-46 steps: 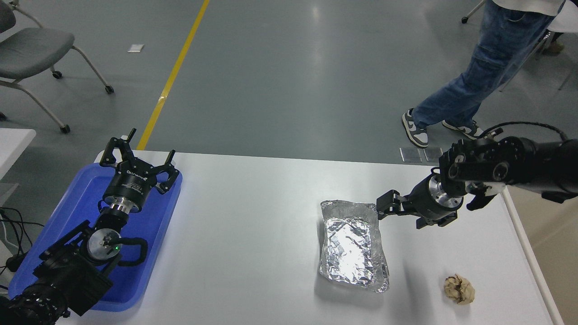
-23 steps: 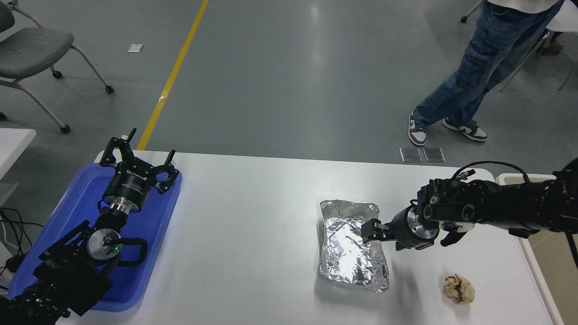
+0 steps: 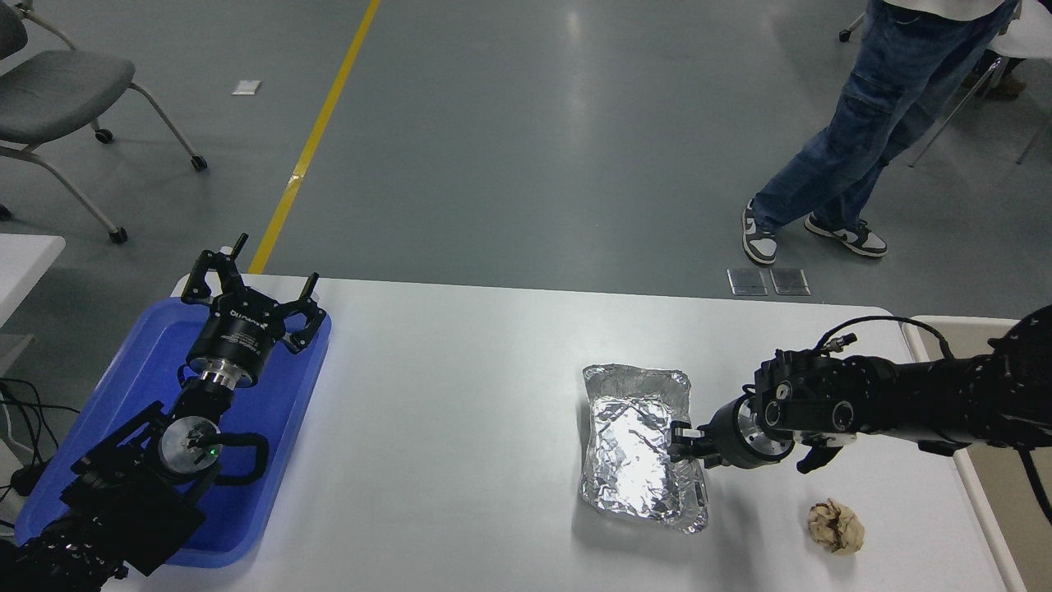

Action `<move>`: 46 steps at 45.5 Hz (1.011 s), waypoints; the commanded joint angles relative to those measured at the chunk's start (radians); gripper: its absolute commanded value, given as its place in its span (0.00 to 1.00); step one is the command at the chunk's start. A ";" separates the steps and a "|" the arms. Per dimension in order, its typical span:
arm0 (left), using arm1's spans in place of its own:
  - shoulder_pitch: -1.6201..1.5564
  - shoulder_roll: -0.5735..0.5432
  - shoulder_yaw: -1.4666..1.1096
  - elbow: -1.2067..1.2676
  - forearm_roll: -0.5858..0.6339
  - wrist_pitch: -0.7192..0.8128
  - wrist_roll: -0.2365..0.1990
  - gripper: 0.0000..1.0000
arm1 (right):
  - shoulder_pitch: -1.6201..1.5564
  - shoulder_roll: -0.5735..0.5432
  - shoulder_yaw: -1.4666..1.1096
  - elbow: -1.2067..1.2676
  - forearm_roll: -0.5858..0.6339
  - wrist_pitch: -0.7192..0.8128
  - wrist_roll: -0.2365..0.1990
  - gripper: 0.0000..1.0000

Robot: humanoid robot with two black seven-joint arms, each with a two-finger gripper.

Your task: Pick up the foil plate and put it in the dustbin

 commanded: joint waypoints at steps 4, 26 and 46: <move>0.000 0.000 0.000 0.000 0.000 0.000 0.000 1.00 | -0.007 0.029 0.001 -0.002 -0.015 -0.008 0.000 0.05; 0.000 0.000 0.000 0.000 0.000 -0.002 0.000 1.00 | 0.060 -0.006 -0.007 0.026 -0.007 0.003 0.000 0.00; 0.000 0.000 0.000 0.000 0.000 -0.002 0.000 1.00 | 0.391 -0.269 -0.073 0.276 0.000 0.102 -0.003 0.00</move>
